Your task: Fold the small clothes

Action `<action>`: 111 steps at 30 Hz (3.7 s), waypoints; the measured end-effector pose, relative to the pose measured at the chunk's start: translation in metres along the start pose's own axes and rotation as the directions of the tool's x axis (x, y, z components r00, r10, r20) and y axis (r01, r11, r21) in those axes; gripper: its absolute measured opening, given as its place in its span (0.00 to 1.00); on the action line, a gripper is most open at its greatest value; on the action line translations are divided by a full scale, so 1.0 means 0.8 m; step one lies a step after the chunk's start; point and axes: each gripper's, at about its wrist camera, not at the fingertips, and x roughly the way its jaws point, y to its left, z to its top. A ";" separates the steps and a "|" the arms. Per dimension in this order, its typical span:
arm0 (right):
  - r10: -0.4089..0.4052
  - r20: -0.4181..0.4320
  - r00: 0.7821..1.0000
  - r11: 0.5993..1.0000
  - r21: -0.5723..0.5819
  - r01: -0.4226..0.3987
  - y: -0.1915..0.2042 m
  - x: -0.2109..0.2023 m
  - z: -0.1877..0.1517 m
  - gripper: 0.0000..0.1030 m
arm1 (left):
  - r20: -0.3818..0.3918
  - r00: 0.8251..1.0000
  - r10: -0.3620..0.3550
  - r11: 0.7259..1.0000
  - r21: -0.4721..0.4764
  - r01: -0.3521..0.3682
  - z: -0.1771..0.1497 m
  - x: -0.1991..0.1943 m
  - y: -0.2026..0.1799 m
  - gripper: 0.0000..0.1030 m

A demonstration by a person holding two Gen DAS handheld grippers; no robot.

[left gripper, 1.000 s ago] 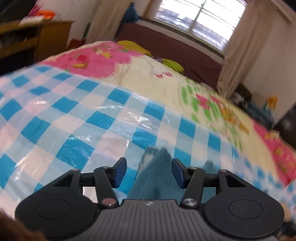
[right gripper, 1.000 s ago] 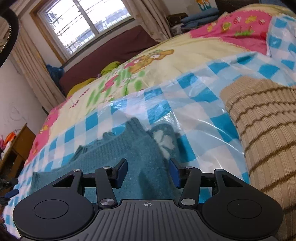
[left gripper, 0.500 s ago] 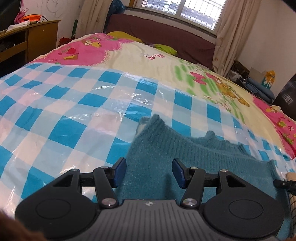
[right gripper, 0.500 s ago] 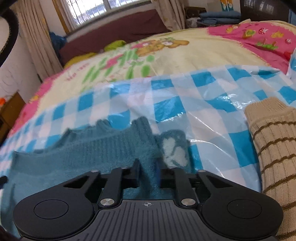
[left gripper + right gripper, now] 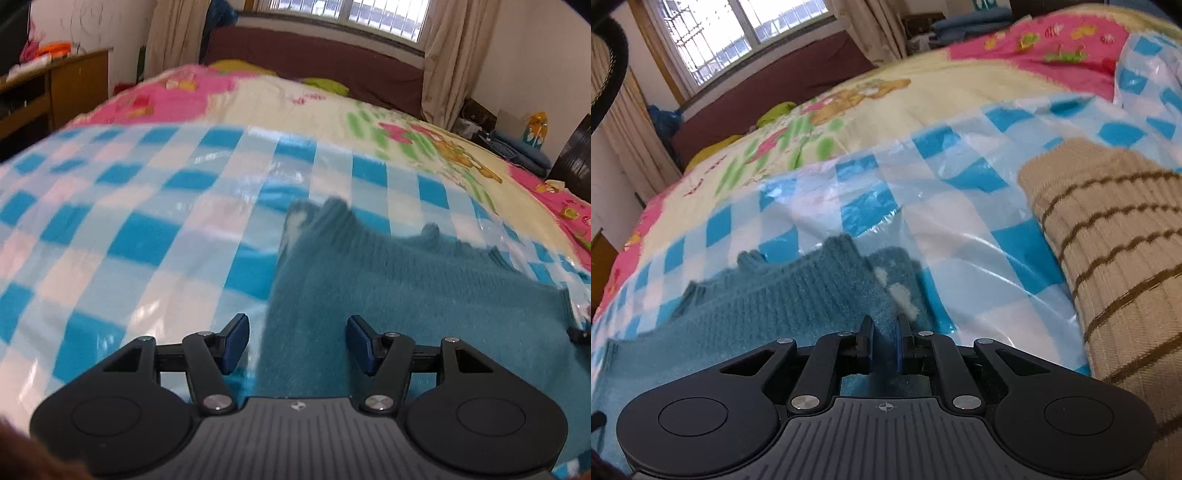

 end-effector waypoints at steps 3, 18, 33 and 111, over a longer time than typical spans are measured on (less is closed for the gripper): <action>0.021 -0.002 1.000 1.000 0.007 -0.021 0.001 -0.007 0.005 0.16 | -0.001 1.000 -0.004 1.000 -0.026 0.004 -0.003 -0.001 0.009 0.64; -0.007 -0.050 0.999 1.000 -0.025 0.006 -0.009 -0.019 -0.009 0.26 | 0.019 0.998 0.058 0.998 0.024 -0.058 -0.005 -0.005 0.012 0.73; 0.256 -0.062 0.965 0.947 -0.184 -0.264 0.068 -0.105 -0.069 0.26 | 0.067 0.993 -0.098 0.990 0.108 0.091 -0.029 -0.056 -0.034 0.72; 0.218 -0.232 0.948 0.976 0.082 -0.204 -0.046 -0.029 -0.013 0.56 | 0.057 0.961 -0.269 0.575 0.810 0.113 -0.239 -0.057 -0.367 0.69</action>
